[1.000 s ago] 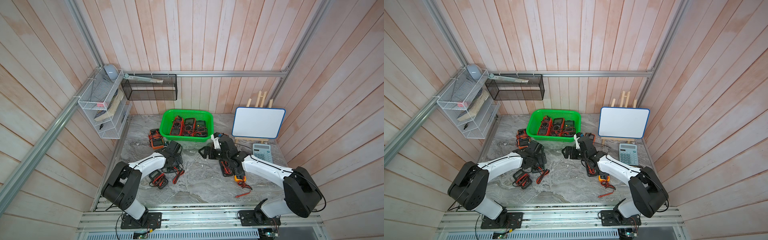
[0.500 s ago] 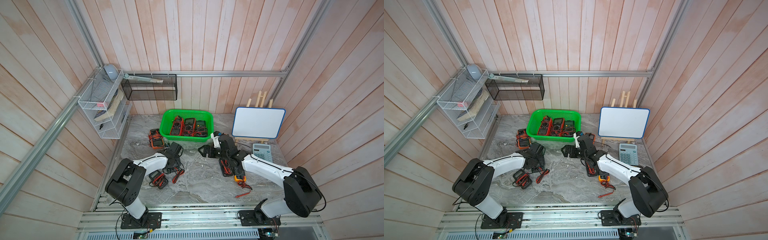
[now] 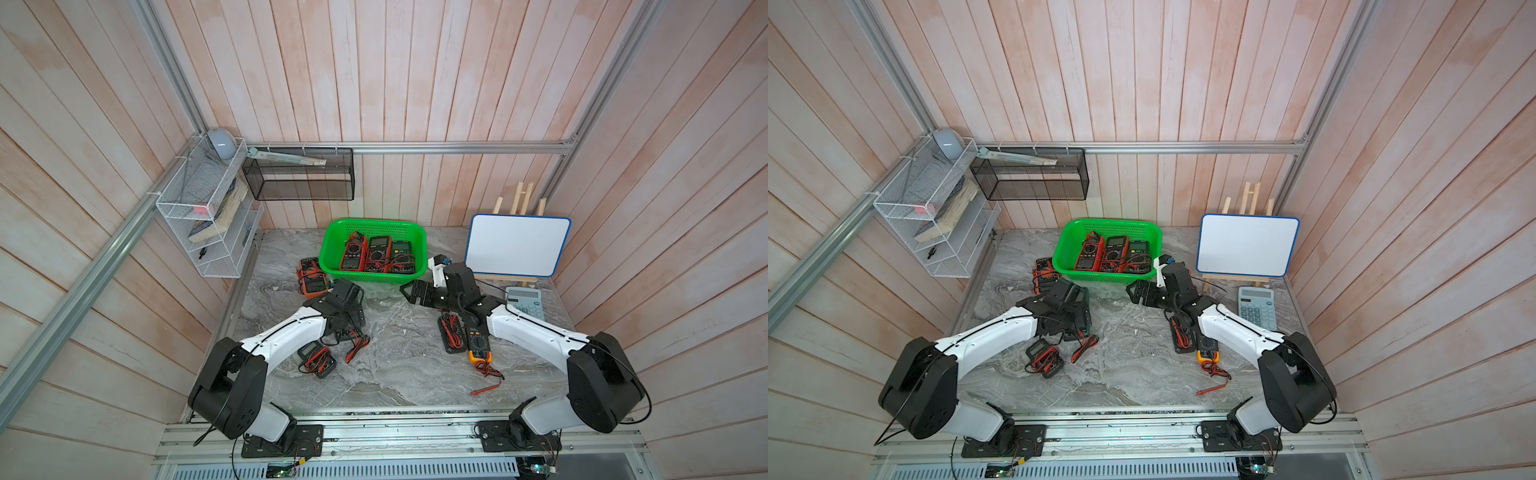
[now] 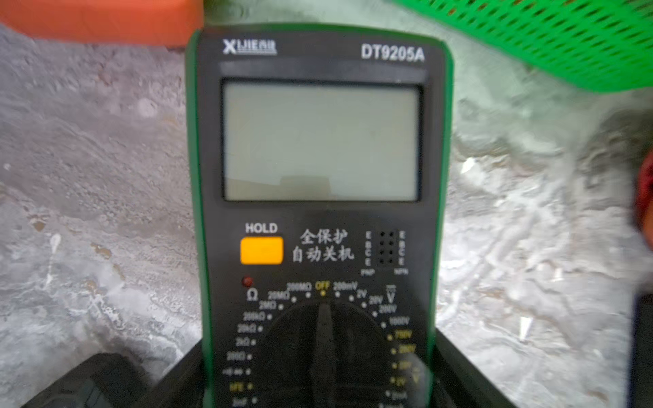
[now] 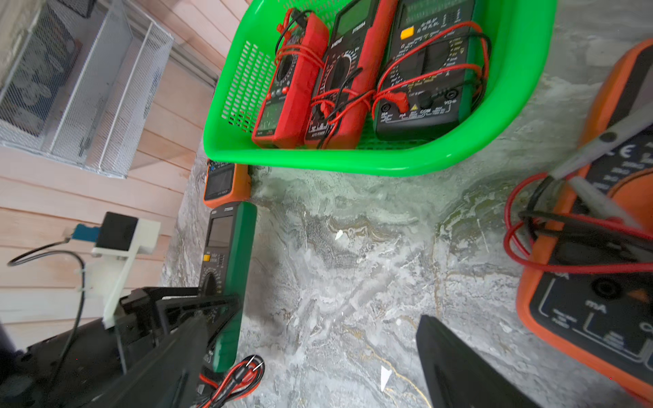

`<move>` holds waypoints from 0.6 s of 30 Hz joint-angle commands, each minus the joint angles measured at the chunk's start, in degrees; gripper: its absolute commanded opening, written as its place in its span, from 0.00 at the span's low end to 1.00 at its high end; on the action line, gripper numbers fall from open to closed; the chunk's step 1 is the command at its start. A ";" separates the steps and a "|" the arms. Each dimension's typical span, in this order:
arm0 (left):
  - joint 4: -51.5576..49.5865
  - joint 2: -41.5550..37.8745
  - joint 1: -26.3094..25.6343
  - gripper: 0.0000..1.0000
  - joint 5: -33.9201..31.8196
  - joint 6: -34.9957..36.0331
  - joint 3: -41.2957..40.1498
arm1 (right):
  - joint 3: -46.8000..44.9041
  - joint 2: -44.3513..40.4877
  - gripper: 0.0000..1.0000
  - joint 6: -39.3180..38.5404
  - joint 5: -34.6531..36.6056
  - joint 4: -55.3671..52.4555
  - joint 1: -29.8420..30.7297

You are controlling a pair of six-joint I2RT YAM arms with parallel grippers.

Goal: Put the multimeter into the basket
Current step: Pick up the multimeter from the center of the board.

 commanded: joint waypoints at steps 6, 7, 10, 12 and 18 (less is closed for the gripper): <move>1.59 -1.31 2.28 0.00 -1.17 6.60 11.28 | 3.65 0.23 0.98 2.12 -2.70 4.11 -2.07; 2.43 -0.69 3.11 0.00 -1.28 7.54 12.59 | 3.80 0.32 0.98 2.17 -2.74 4.35 -2.07; 5.31 1.47 4.71 0.00 -1.56 11.27 17.26 | 3.66 0.59 0.98 2.65 -3.20 5.34 -2.11; 6.77 3.41 5.56 0.00 -1.41 14.18 20.59 | 3.40 0.74 0.98 3.17 -3.56 6.13 -2.11; 14.80 9.05 8.28 0.00 -0.78 22.57 27.61 | 2.00 0.82 0.98 3.97 -4.57 9.78 -2.01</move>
